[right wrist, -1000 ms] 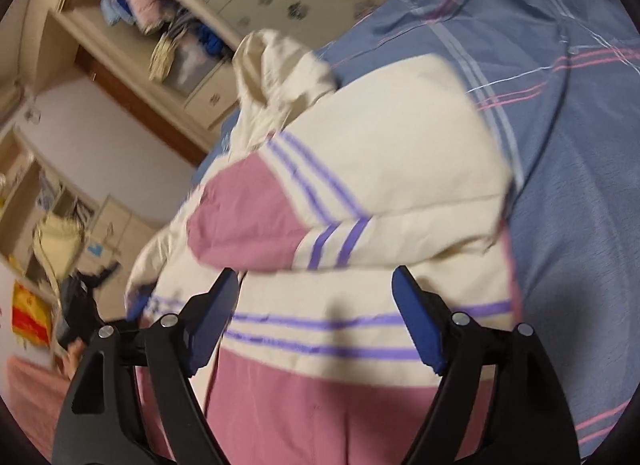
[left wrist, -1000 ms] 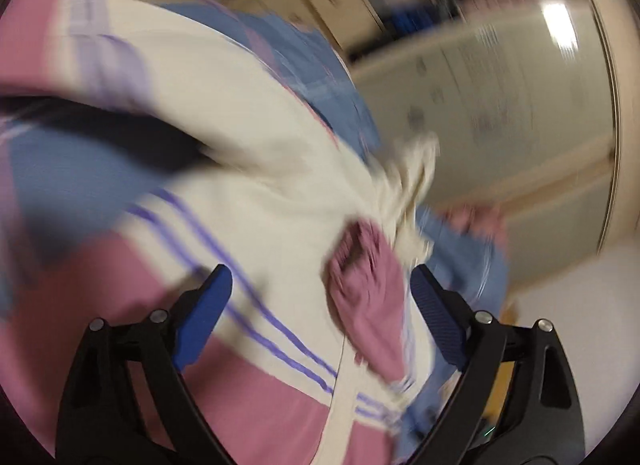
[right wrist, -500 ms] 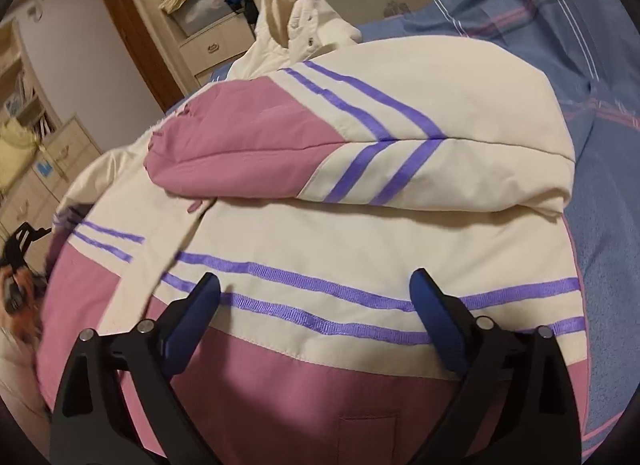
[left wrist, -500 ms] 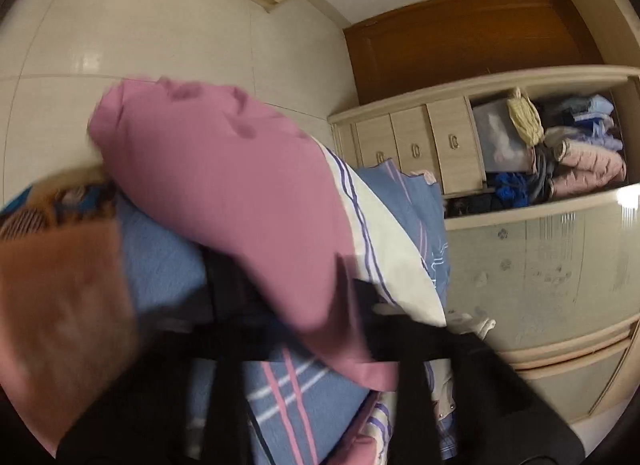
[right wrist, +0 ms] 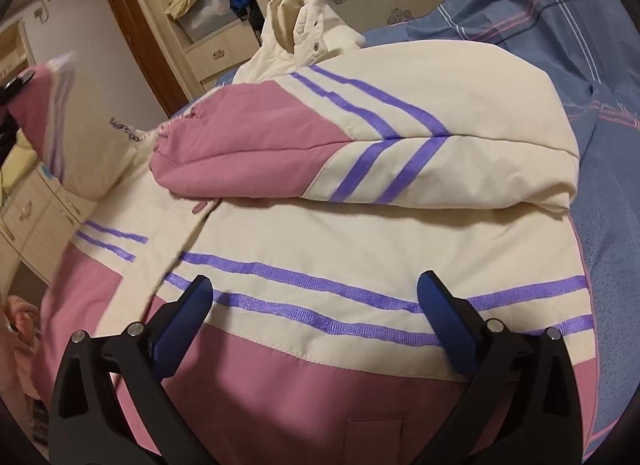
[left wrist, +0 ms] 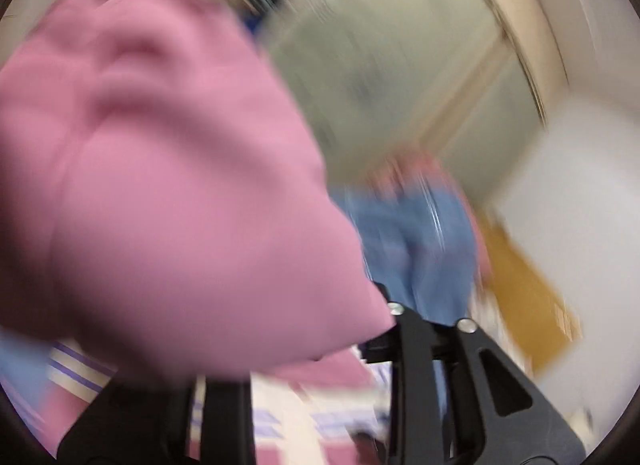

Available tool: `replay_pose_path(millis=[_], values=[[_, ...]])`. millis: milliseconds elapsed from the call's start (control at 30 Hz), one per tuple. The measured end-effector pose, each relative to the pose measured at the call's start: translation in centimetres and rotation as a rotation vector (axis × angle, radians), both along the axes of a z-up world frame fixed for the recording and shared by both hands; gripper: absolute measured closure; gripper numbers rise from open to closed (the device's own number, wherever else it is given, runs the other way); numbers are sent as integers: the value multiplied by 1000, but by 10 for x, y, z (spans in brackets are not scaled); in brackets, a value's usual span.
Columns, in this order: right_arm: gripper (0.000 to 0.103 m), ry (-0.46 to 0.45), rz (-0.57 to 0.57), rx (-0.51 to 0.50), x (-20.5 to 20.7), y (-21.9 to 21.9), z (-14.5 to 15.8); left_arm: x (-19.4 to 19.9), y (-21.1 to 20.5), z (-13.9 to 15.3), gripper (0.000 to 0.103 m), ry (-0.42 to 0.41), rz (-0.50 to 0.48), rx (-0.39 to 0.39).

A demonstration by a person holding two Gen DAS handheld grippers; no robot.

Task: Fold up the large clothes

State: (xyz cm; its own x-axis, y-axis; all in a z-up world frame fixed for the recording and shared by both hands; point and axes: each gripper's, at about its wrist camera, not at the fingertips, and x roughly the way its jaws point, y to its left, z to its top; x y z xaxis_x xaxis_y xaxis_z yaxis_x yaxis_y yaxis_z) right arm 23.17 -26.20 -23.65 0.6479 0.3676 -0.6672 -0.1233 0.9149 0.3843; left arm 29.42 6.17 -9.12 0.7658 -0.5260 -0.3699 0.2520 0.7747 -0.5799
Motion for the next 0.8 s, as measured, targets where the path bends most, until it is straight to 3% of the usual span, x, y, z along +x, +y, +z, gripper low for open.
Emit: replay_pose_path(millis=[33,100,167,233,300,400,500,600,667,733,800], values=[[1,4,-18,44,-3,-9,3,2,-33,-9,71,31,-77,63],[1,14,-57,122,-11,-23,6,-7,-71,-24,67,38,-140,158],[1,17,-100,215,-23,-45,10,-16,-76,-33,47,31,-145,161],[1,19,-129,263,-31,-60,16,-25,-65,-38,35,35,-108,129],[1,11,-146,305,-34,-71,22,-28,-57,-45,35,62,-60,116],[1,6,-155,354,-31,-77,29,-32,-35,-54,37,150,45,164],[1,53,-163,321,-20,-66,26,-6,-26,-64,38,235,103,217],[3,102,-116,344,-2,-46,18,12,-6,-93,38,317,135,242],[17,148,-105,267,13,-29,14,17,3,-114,38,355,139,208],[64,183,-72,236,26,-12,13,17,9,-124,37,370,148,180],[70,171,-47,191,34,3,24,14,17,-131,37,374,172,184]])
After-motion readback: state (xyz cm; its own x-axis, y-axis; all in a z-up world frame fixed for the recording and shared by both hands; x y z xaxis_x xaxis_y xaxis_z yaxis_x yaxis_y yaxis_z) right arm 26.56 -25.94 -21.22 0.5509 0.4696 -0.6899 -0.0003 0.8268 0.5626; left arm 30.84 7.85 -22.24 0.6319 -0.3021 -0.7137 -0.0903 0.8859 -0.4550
